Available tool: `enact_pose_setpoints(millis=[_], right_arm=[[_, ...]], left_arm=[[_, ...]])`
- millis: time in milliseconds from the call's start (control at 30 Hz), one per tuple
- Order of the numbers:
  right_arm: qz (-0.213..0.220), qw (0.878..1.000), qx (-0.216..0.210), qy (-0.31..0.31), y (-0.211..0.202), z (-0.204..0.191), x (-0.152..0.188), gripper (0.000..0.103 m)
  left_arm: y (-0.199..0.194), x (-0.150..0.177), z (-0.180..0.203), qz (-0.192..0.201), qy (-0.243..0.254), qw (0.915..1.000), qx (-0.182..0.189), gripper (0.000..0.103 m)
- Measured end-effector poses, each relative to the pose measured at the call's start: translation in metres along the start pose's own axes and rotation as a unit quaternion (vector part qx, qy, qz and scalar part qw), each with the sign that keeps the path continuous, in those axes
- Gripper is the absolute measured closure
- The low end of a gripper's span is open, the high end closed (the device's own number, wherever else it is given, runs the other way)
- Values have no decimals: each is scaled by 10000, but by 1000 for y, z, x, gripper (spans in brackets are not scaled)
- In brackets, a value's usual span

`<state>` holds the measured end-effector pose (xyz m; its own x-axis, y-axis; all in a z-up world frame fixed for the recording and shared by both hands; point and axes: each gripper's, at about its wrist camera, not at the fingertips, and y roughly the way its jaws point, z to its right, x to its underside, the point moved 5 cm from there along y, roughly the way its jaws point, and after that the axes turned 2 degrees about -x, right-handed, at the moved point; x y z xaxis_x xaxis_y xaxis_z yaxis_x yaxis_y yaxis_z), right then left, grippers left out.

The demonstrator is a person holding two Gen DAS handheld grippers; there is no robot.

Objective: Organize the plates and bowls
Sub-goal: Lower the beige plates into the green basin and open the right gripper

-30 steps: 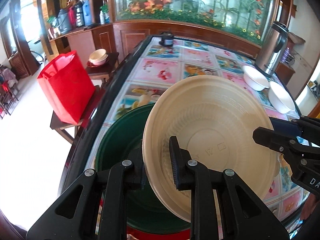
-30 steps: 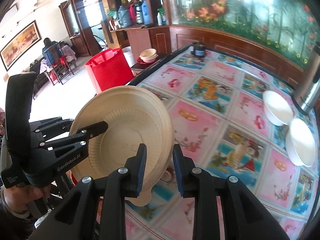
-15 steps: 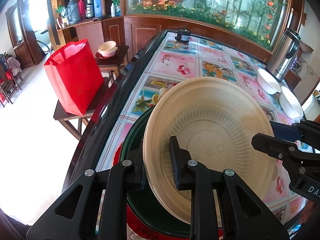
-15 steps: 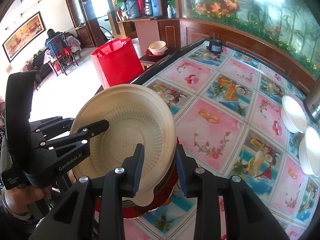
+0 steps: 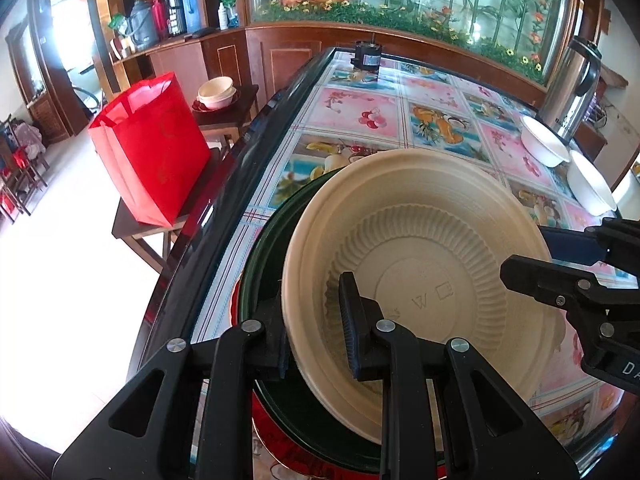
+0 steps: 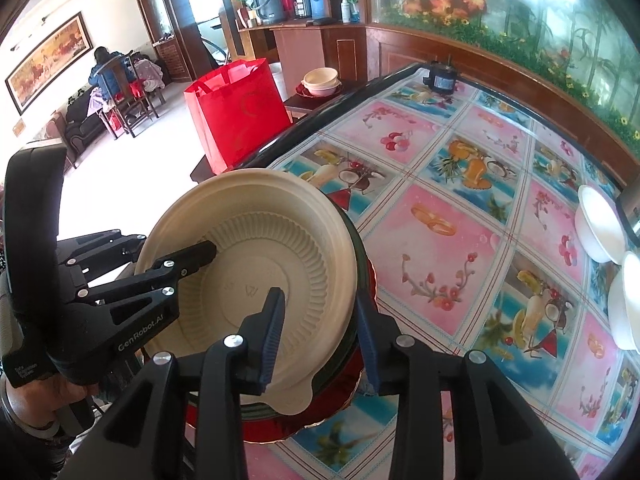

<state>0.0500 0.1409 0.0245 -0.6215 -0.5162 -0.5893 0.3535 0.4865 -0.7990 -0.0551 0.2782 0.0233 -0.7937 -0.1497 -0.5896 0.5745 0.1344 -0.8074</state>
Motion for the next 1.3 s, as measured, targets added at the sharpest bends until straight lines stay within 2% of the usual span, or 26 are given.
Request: enact_pose_setpoints(millis=[200, 267, 433, 633, 700, 767, 833, 933, 1000, 1133, 1233, 1300], right_arm=[[6, 10000, -14, 18, 0, 2, 2, 67], [0, 10000, 4, 9, 0, 2, 3, 67], [-18, 10000, 33, 46, 1, 6, 3, 67], [-9, 9999, -7, 102, 0, 8, 7, 66], [-1, 10000, -15, 95, 0, 8, 8, 65], [22, 10000, -14, 90, -1, 7, 8, 65], [39, 10000, -14, 87, -2, 7, 7, 64], [82, 9999, -7, 96, -6, 7, 8, 59], [135, 9999, 16, 86, -9, 8, 9, 50], [235, 9996, 57, 145, -18, 16, 14, 39], [310, 9992, 105, 249, -27, 26, 20, 34], [386, 9986, 123, 348, -34, 34, 25, 26]], left_arm=[[0, 3, 3, 37, 57, 9999, -75, 76], [-1, 3, 3, 38, 68, 10000, -15, 66], [-8, 2, 8, 228, 147, 9996, -120, 50], [-16, -2, 7, 394, 167, 9987, -280, 49], [-20, -5, 5, 489, 119, 9982, -317, 46], [-24, -7, 2, 608, 106, 9971, -443, 38], [-26, -9, 2, 664, 75, 9970, -401, 38], [-27, -11, 4, 682, 58, 9971, -346, 38], [-29, -11, 7, 729, 54, 9968, -322, 38], [-36, -13, 22, 844, 84, 9962, -201, 38], [-38, -14, 37, 876, 80, 9961, 16, 38], [-36, -15, 48, 795, 57, 9965, 233, 38]])
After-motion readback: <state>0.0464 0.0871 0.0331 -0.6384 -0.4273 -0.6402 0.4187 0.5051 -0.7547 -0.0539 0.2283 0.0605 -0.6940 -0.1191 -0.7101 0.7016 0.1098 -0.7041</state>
